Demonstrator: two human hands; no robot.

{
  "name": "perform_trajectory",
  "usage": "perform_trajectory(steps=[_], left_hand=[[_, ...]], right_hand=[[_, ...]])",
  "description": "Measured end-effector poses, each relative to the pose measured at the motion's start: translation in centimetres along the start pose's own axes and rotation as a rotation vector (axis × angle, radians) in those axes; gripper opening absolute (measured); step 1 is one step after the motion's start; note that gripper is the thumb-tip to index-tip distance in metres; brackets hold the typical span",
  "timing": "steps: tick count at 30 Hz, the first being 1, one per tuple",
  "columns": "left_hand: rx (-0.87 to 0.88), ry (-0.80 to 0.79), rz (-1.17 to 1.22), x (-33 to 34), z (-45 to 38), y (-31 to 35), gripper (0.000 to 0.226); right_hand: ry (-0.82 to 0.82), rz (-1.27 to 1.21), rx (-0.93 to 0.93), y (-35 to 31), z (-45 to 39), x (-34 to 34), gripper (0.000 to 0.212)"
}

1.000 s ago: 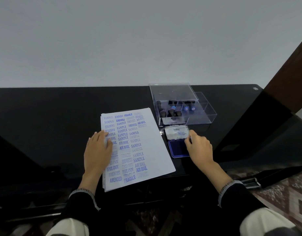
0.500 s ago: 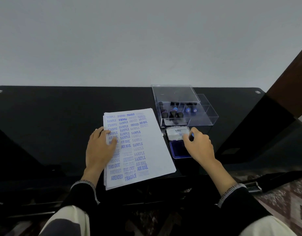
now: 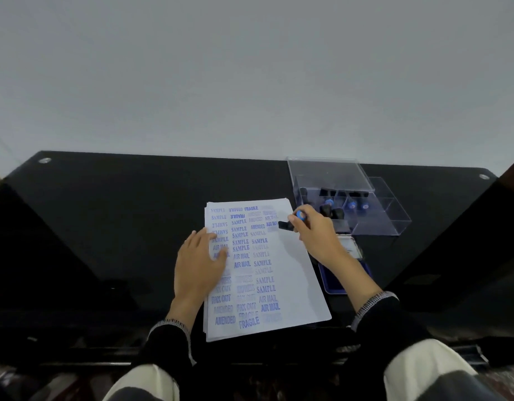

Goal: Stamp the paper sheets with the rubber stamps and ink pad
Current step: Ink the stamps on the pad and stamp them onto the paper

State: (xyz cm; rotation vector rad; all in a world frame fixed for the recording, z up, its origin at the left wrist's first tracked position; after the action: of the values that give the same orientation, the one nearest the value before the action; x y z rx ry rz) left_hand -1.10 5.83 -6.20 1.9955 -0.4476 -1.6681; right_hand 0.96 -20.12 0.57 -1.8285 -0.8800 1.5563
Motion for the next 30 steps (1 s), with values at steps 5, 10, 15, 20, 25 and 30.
perform_trajectory(steps=[5, 10, 15, 20, 25, 30], left_hand=[[0.001, 0.019, 0.014, 0.0, 0.0, -0.1, 0.048], [0.01, 0.023, 0.006, 0.0, -0.1, -0.1, 0.047], [0.009, 0.024, -0.004, 0.1, -0.2, -0.2, 0.046], [0.013, 0.026, 0.0, 0.0, -0.1, -0.1, 0.046], [0.008, 0.022, -0.004, 0.2, -0.2, -0.3, 0.046], [0.003, 0.02, -0.006, 0.2, -0.2, -0.3, 0.046]], right_hand=[[-0.115, 0.112, -0.027, -0.3, -1.2, 2.7, 0.02], [-0.132, 0.212, -0.056, -0.3, -1.5, 3.9, 0.02], [-0.136, 0.269, -0.085, -0.5, -1.6, 4.1, 0.019], [-0.162, 0.319, -0.101, -0.2, -1.7, 4.6, 0.02], [-0.157, 0.334, -0.127, -0.4, -1.7, 4.7, 0.02], [-0.163, 0.37, -0.118, -0.3, -1.7, 4.9, 0.018]])
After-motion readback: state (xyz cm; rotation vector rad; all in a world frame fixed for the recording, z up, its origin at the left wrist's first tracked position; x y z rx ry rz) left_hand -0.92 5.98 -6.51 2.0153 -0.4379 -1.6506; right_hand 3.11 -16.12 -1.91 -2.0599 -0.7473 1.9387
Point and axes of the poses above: each hand's wrist, its own z-axis away from the middle knuckle, its own x-axis out of the palm, y = z × x, the point moved 10 cm from there along -z, towards the middle knuckle, and after that the axes turned 3 degrees about -x, right-handed, at the moved point
